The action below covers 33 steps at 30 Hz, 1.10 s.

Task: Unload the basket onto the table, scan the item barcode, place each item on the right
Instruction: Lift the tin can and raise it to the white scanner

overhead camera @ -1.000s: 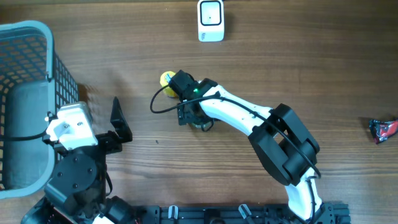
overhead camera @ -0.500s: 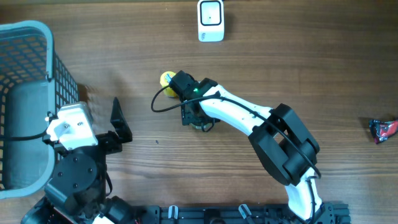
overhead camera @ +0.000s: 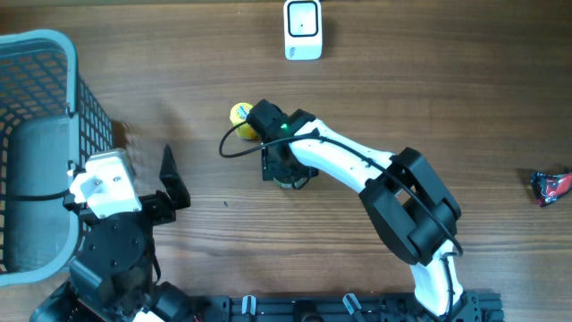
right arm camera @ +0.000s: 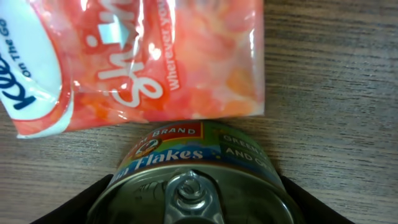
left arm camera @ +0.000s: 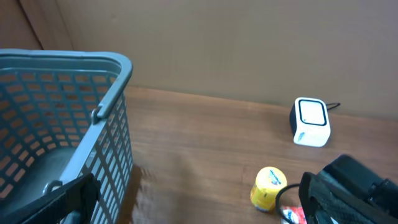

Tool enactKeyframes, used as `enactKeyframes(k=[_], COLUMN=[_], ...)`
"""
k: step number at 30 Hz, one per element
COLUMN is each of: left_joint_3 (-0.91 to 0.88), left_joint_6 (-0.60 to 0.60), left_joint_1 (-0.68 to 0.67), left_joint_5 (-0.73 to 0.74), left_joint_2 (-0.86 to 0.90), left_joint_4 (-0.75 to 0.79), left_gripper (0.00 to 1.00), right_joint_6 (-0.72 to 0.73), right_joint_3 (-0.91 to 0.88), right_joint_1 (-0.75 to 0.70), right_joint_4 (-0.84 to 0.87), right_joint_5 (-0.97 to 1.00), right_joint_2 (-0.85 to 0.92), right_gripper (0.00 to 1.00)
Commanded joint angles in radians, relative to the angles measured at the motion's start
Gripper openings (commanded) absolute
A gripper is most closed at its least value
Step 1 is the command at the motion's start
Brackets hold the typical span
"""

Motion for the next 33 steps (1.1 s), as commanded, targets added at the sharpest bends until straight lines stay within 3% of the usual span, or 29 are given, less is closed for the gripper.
enactKeyframes(k=[1, 13, 23, 28, 33], left_joint_3=[0.018, 0.016, 0.016, 0.016, 0.016], left_joint_6=[-0.043, -0.05, -0.051, -0.172, -0.175], left_joint_1=[0.004, 0.004, 0.004, 0.003, 0.003], left_joint_5=[-0.002, -0.002, -0.002, -0.002, 0.024], left_joint_2=[-0.007, 0.072, 0.266, 0.38, 0.439], left_joint_4=[-0.006, -0.043, -0.043, -0.043, -0.043], left_gripper=[1.0, 1.0, 1.0, 1.0, 1.0], right_joint_6=[0.014, -0.044, -0.128, -0.173, -0.206], right_joint_3=[0.006, 0.009, 0.009, 0.009, 0.009], right_joint_1=[-0.042, -0.274, -0.342, -0.369, -0.401], right_joint_4=[-0.005, -0.095, -0.122, -0.12, -0.128], right_joint_5=[-0.185, -0.629, -0.886, -1.007, -1.078], right_joint_2=[0.035, 0.035, 0.035, 0.035, 0.035], right_gripper=[0.52, 0.5, 0.51, 0.52, 0.52])
